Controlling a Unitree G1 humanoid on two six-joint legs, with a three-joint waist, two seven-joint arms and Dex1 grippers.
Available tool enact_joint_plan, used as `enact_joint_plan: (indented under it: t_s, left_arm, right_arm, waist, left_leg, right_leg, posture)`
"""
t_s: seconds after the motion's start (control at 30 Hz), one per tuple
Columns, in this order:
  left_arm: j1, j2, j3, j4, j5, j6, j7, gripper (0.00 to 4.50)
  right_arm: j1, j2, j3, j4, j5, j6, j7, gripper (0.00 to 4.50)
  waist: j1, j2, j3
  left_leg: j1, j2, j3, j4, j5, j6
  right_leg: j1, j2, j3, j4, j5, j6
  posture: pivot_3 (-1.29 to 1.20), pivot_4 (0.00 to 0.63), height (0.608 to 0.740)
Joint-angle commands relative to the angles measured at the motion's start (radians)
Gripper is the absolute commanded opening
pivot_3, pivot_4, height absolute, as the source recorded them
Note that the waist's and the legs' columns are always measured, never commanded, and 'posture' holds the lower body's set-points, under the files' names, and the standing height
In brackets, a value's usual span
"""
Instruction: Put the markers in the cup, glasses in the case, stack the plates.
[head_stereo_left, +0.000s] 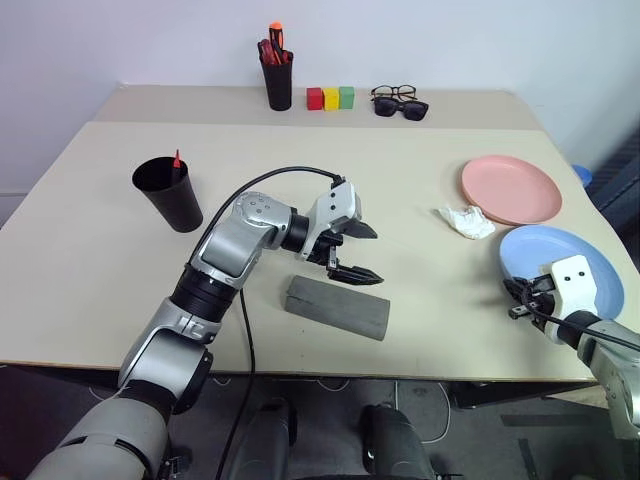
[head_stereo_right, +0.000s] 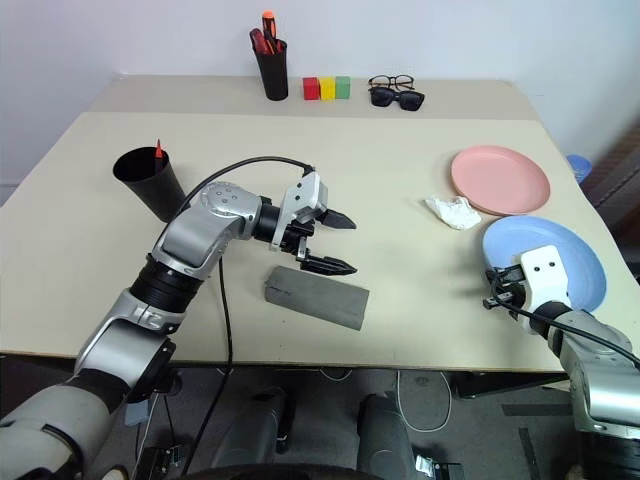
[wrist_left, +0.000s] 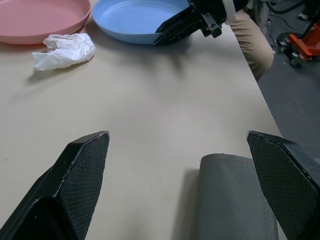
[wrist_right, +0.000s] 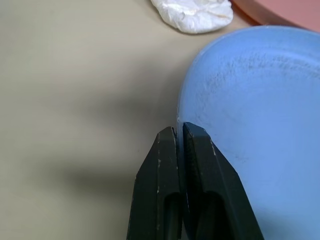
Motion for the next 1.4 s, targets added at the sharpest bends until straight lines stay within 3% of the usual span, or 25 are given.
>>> enact_joint_plan:
  t_s: [0.03,0.17,0.33,0.77,1.1,1.2,1.37,1.4]
  left_arm:
    - [-0.012,-0.004,0.006,-0.040,-0.016,-0.008,0.009,4.50]
    - [-0.007,-0.014,0.009,-0.042,-0.023,-0.003,0.028,4.50]
    - [0.023,-0.030,0.009,-0.052,-0.021,-0.007,0.066,4.50]
    - [0.094,-0.112,0.100,-0.211,-0.118,0.158,0.290,4.50]
    - [0.143,-0.124,0.105,-0.350,-0.164,0.281,0.425,4.50]
    - [0.155,-0.118,0.107,-0.375,-0.178,0.304,0.447,4.50]
    - [0.165,-0.103,0.109,-0.388,-0.193,0.321,0.474,4.50]
    - [0.166,-0.100,0.109,-0.385,-0.195,0.319,0.477,4.50]
  right_arm:
    - [0.014,-0.024,-0.072,-0.074,0.004,0.043,-0.032,0.02]
    - [-0.027,-0.072,-0.082,-0.083,-0.049,-0.012,-0.058,0.02]
    - [-0.163,-0.123,0.007,0.090,-0.139,-0.200,-0.051,0.02]
    - [-0.850,-0.099,0.323,1.099,-0.345,-0.745,0.041,0.02]
    - [-1.106,0.005,0.391,1.444,-0.421,-0.832,-0.013,0.02]
    - [-1.135,0.027,0.397,1.470,-0.438,-0.834,-0.032,0.99]
    - [-1.175,0.048,0.369,1.466,-0.417,-0.854,-0.052,3.58]
    - [-1.174,0.050,0.356,1.458,-0.397,-0.857,-0.024,3.58]
  waist:
    - [0.001,0.000,0.000]
    - [0.000,0.000,0.000]
    - [-0.009,0.001,0.000]
    - [-0.031,0.002,0.001]
    - [-0.033,0.002,0.001]
    - [-0.033,0.002,0.001]
    - [-0.033,0.002,0.002]
    - [-0.033,0.002,0.002]
  left_leg:
    - [0.000,0.000,0.000,0.000,0.000,0.000]
    - [0.000,0.000,0.000,0.000,0.000,0.000]
    - [0.000,0.000,0.001,0.000,0.000,0.000]
    - [0.002,0.000,0.001,-0.002,0.000,0.000]
    - [0.003,-0.001,0.001,-0.003,0.001,-0.002]
    - [0.004,-0.001,0.001,-0.003,0.001,-0.002]
    - [0.004,-0.001,0.001,-0.003,0.002,-0.002]
    - [0.004,-0.001,0.001,-0.003,0.002,-0.002]
  right_leg:
    - [0.000,0.000,0.000,0.000,0.000,0.000]
    - [0.000,0.000,0.000,0.000,0.000,0.000]
    - [0.000,0.000,0.000,0.000,0.000,0.000]
    - [0.001,0.000,0.001,-0.001,0.002,0.004]
    - [0.002,0.000,0.002,0.000,0.002,0.004]
    - [0.002,0.000,0.003,0.000,0.002,0.004]
    - [0.002,0.000,0.003,0.000,0.002,0.004]
    - [0.002,0.001,0.003,0.000,0.002,0.004]
  posture:
    - [0.00,0.150,0.740]
    - [0.00,0.150,0.740]
    - [0.00,0.150,0.740]
    - [0.00,0.150,0.740]
    - [0.00,0.150,0.740]
    - [0.00,0.150,0.740]
    - [0.00,0.150,0.740]
    - [0.00,0.150,0.740]
